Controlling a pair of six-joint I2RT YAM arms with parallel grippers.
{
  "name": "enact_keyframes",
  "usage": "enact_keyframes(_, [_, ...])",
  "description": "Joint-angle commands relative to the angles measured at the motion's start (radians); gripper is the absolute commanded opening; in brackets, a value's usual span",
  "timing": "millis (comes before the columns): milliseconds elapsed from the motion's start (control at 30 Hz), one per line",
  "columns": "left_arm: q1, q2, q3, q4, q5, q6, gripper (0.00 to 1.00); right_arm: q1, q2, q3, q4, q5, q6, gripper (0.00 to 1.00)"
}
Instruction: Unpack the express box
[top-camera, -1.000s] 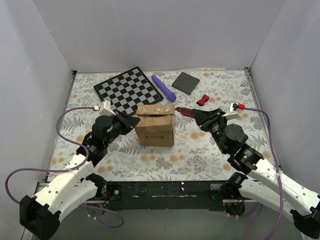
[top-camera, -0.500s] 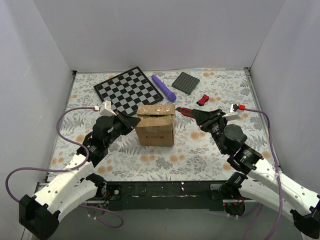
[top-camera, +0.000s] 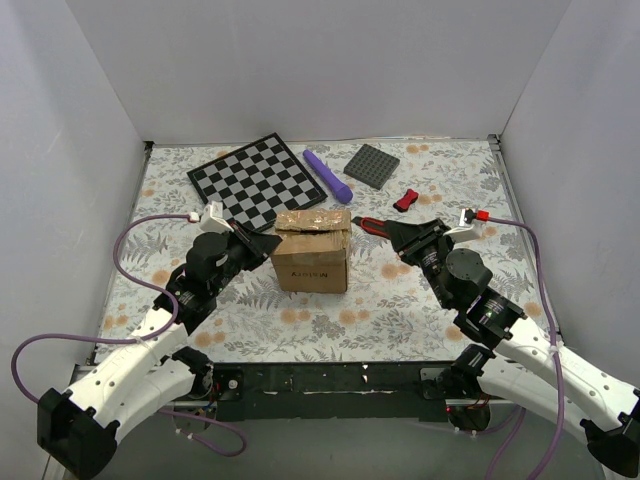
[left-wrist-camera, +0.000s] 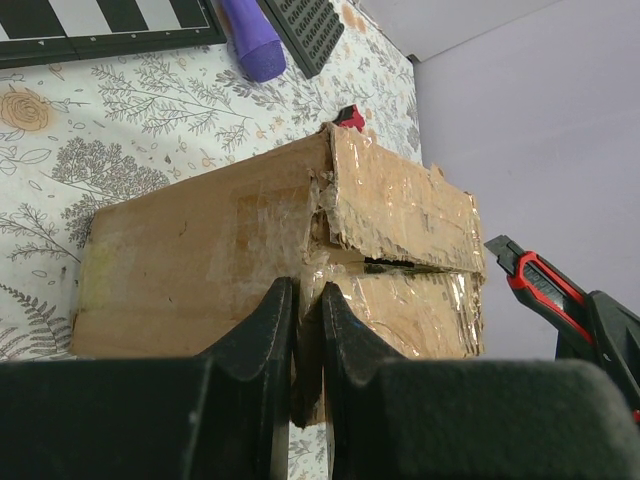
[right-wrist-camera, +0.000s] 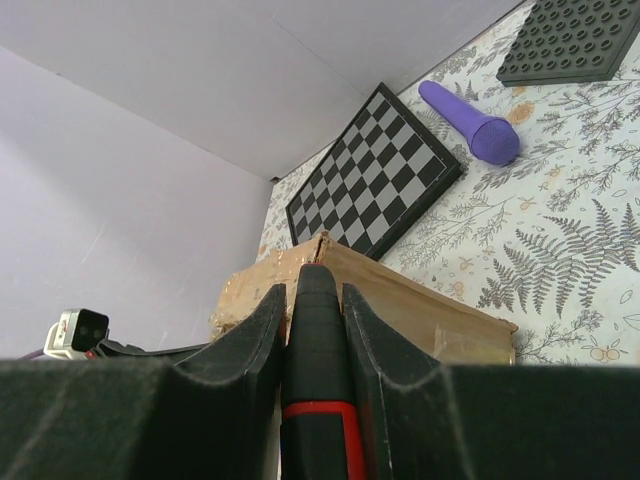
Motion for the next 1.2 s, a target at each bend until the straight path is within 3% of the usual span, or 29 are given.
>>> enact_keyframes(0, [-0.007, -0.016, 0.031, 0.032, -0.019, -0.013, 0.0, -0.003, 0.0, -0.006, 0.079, -0.012, 0.035, 0.01])
enact_keyframes(567, [-0.033, -0.028, 0.031, 0.02, -0.136, -0.088, 0.0, -0.002, -0.023, -0.009, -0.009, -0.098, 0.109, 0.01])
enact_keyframes(1167, [-0.155, 0.012, 0.045, 0.026, -0.326, -0.15, 0.0, -0.002, 0.021, -0.005, -0.035, -0.291, 0.128, 0.01])
